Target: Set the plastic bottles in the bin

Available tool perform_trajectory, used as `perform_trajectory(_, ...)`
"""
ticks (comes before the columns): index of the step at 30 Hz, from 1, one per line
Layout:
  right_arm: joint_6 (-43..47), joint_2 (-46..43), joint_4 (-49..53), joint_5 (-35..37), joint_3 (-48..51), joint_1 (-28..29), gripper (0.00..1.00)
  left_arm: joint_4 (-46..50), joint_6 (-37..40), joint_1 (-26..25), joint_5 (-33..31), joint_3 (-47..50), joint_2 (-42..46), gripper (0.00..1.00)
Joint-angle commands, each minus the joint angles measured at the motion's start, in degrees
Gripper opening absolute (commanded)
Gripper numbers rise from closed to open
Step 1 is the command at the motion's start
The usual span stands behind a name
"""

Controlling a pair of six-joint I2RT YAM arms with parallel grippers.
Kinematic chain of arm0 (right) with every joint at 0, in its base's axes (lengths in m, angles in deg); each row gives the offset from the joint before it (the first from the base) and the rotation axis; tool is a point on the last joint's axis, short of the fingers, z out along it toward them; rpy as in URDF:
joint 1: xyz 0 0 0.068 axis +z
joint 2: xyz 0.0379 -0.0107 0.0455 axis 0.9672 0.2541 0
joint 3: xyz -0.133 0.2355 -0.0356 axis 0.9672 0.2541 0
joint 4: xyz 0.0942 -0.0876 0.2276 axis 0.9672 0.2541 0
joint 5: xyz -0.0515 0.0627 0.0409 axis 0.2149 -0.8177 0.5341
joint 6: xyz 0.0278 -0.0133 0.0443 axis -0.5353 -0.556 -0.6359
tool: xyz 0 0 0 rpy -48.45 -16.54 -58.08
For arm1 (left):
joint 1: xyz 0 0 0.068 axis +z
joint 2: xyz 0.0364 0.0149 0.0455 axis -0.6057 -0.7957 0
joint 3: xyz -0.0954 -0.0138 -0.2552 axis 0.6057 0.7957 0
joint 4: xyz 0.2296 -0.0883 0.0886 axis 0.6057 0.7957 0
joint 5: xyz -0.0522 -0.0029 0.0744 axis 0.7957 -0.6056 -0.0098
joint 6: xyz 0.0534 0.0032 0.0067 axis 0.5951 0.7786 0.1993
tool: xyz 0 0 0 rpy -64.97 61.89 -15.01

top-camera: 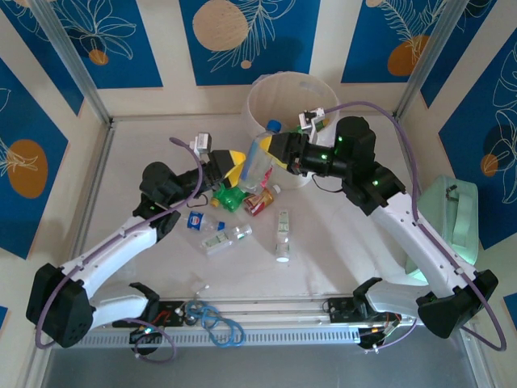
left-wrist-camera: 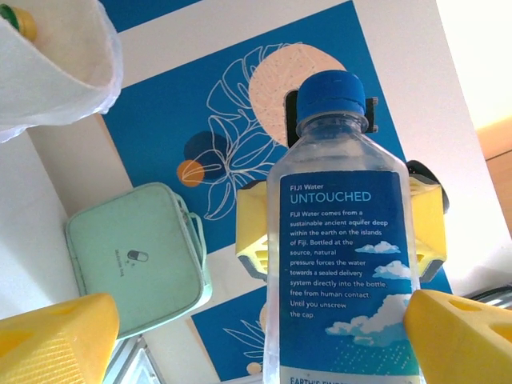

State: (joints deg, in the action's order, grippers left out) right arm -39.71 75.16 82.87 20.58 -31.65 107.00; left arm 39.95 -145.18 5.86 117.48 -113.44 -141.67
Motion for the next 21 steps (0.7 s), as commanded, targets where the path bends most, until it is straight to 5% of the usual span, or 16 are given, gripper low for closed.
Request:
perform_trajectory(1, -0.7, 1.3, -2.9, 0.0, 0.2, 0.1, 0.42, -5.6, 0.0, -2.6, 4.5, -1.1, -0.1, 0.96)
perform_trajectory(21, 1.5, 0.6, -0.7, 1.3, 1.2, -1.0, 0.42, -10.3, -1.9, -2.5, 3.2, 0.8, -0.2, 1.0)
